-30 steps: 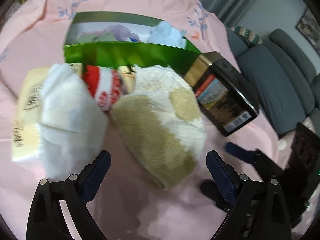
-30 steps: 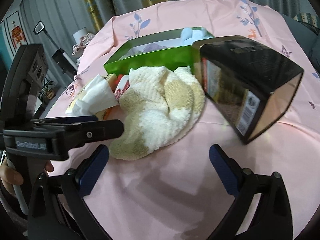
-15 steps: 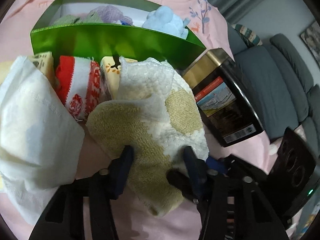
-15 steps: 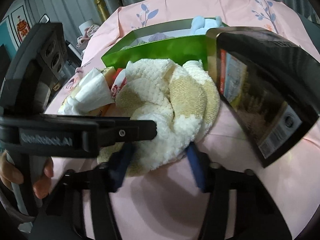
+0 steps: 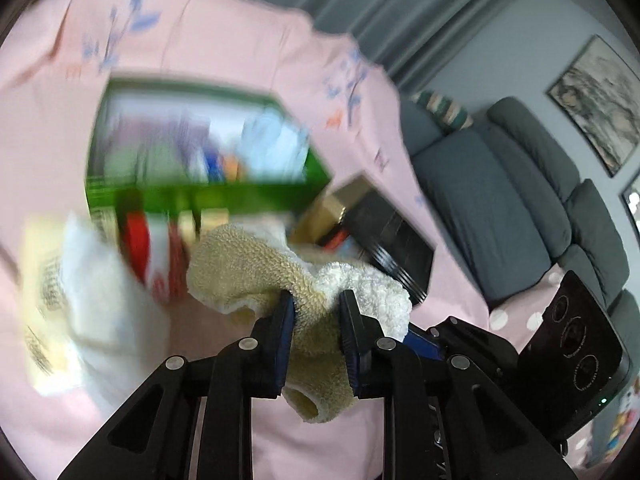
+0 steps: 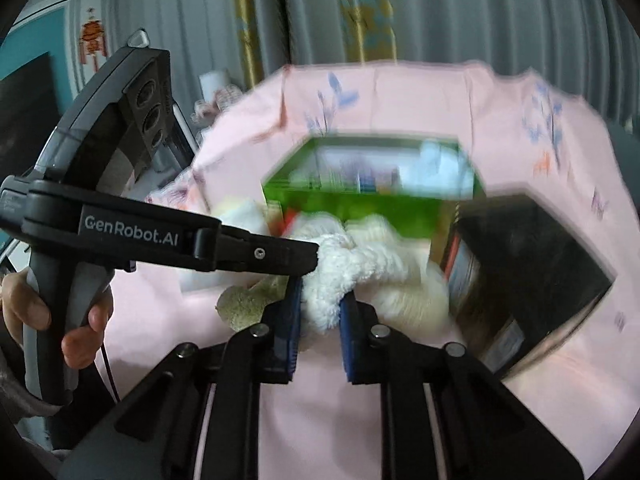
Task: Organize soft objects
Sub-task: 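Carry the cream cloth over the green box and open the left gripper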
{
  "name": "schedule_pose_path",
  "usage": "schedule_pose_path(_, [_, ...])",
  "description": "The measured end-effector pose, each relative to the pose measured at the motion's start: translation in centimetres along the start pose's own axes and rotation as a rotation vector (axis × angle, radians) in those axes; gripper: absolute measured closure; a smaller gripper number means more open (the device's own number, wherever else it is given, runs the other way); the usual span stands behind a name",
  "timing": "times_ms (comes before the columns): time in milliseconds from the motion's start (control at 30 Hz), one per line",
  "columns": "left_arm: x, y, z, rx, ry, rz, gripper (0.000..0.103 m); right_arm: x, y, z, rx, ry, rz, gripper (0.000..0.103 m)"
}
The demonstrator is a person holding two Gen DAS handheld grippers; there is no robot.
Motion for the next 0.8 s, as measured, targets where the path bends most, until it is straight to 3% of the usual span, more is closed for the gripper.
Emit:
schedule_pose_path(200, [0.2,-4.0,8.7,0.149,0.051,0.042,0.080,0.2,0.5,8.5,0.108,-0.131,-0.038,0.086])
schedule_pose_path(400, [-2.6,-3.4,15.9,0.210,0.033,0.108,0.080,2.0,4.4,15.4,0.142,-0.205,-0.082,0.086])
schedule_pose_path(533, [-5.9,-0.3,19.0,0.205,-0.003,0.202,0.080,3.8,8.7,16.9,0.104,-0.190,-0.083,0.083])
schedule_pose_path(633, [-9.2,3.1,19.0,0.143,-0.029,0.301,0.080,5.8,13.0,15.8,-0.002,-0.100,-0.091,0.077])
schedule_pose_path(700, [-11.2,5.3,18.4,0.080,-0.045,0.375,0.072,7.4,15.2,14.4,-0.090,-0.044,-0.132,0.061])
schedule_pose_path(733, [-12.6,6.7,17.7,0.032,-0.061,0.407,0.059,8.4,16.1,13.3,-0.131,-0.013,-0.176,0.052])
schedule_pose_path(767, [-13.4,7.4,17.1,0.003,-0.074,0.418,0.039,8.8,16.5,12.5,-0.149,0.003,-0.182,0.052])
schedule_pose_path(800, [-14.2,8.1,16.5,-0.028,-0.088,0.431,0.030,9.3,16.7,11.5,-0.169,0.024,-0.175,0.051])
Point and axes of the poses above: each gripper's, at about its wrist camera, not at the fingertips, and y roughly the way its jaws point, x to its right, z to its top, the point moved 8 cm from there along y, roughly the way its jaws point, and after that the axes turned 7 degrees about z, right-handed, at the moved point
